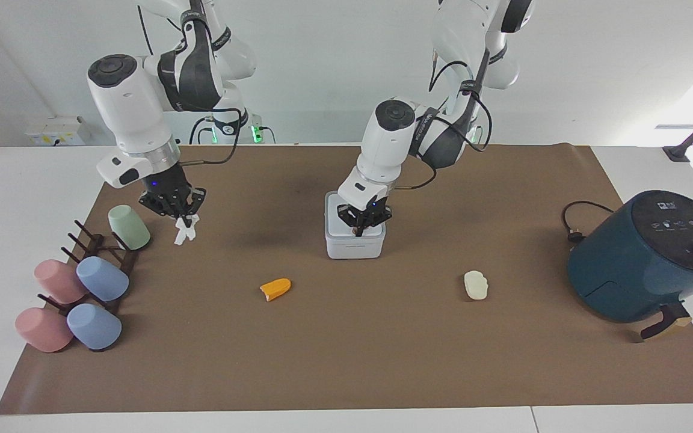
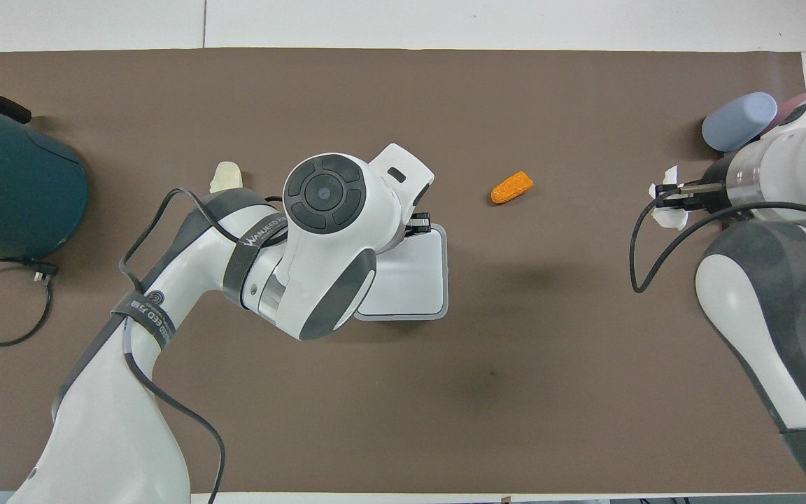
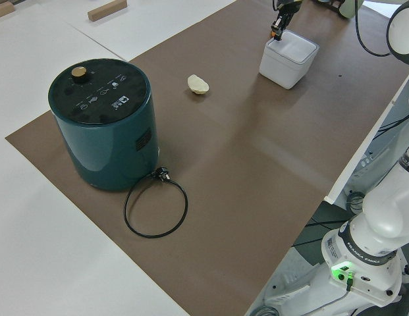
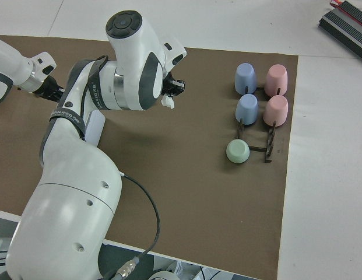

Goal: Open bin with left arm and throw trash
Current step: 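Drop the tissue in the bin with the right gripper while the left gripper reaches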

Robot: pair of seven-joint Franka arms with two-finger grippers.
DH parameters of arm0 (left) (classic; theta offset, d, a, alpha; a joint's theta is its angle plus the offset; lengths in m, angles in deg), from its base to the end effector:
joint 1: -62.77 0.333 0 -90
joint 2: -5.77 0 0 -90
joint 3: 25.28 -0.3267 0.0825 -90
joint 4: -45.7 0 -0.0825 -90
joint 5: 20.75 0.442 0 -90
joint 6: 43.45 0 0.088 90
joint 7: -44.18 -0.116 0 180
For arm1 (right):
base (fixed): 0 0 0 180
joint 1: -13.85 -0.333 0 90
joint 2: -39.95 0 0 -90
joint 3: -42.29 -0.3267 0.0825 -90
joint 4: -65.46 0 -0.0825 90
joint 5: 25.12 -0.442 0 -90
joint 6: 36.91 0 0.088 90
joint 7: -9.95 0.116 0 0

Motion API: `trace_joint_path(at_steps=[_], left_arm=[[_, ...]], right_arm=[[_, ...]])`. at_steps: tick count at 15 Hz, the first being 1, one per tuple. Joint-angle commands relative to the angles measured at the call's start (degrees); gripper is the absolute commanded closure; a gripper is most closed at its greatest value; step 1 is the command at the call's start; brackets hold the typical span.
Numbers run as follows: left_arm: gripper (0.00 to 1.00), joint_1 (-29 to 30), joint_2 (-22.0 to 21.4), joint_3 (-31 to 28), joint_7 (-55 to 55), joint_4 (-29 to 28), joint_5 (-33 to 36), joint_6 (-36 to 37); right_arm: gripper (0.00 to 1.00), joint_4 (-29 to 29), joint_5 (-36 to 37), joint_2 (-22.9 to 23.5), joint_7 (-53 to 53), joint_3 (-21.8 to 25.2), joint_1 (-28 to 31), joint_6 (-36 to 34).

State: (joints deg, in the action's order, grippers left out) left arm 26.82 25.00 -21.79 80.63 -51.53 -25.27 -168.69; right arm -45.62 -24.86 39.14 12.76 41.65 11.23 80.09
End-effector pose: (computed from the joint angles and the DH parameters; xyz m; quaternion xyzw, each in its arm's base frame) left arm 0.5582 -0.4590 0.3906 0.9961 -0.0033 0.0336 0.0816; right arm 0.6211 0.0351 0.4802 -0.9983 -0.0048 -0.0587 0.0010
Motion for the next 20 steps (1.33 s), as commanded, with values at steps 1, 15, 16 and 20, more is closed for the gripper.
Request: trace_joint_path(at_steps=[1,15,16,20], left_arm=[[1.0,-2.37,0.37,-0.68,0.47,-4.9,-0.41,-3.26],[1.0,0.61,-5.24,-0.6,0.91,-3.15,3.11,4.1],[1.0,1.23,-6.3,-0.6,0.91,-2.27,2.5,6.3],[1.0,4.65,-9.73,-0.68,-2.5,0.2,1.44,12.99]], right_arm=[[1.0,-0.89,-0.69,-0.15,0.26,-0.85,0.52,0.07],[1.0,-0.89,-0.69,0.11,8.35,-1.73,-3.7,0.86],[1.0,-0.8,-0.78,0.2,8.61,-1.73,-3.96,0.95],[1.0,-0.54,-5.42,0.55,9.84,-1.82,-7.2,2.44]])
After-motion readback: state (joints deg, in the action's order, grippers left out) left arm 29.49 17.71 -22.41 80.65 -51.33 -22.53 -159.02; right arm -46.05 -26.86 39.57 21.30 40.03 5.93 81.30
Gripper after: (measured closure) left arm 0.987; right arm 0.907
